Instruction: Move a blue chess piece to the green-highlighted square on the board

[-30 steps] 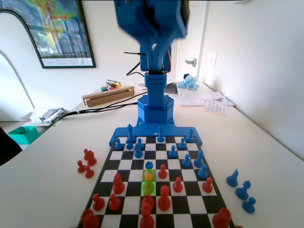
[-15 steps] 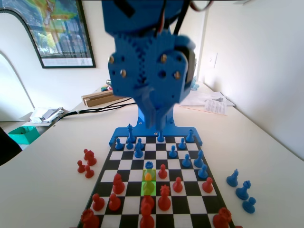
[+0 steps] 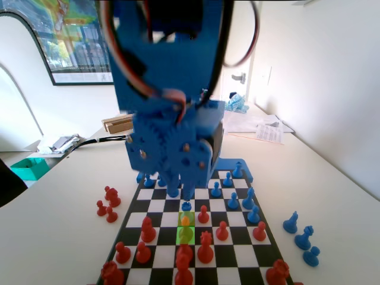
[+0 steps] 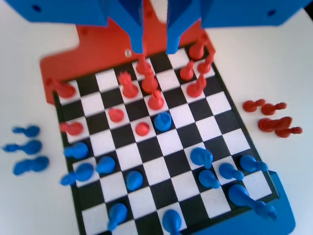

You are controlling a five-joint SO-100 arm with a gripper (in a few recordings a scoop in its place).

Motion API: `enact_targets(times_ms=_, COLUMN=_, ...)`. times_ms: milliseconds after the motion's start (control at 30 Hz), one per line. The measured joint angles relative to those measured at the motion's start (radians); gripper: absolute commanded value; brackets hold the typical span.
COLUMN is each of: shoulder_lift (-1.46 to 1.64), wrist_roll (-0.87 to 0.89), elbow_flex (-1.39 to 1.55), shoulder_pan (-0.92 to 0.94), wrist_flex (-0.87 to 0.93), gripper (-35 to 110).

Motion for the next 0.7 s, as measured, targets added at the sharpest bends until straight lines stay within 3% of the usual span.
enact_targets(times_ms=700, shoulder_lift=-0.002, wrist_roll=-0.215, elbow_flex=0.123, shoulder_pan=0.064, wrist_flex=-0.137, gripper=10)
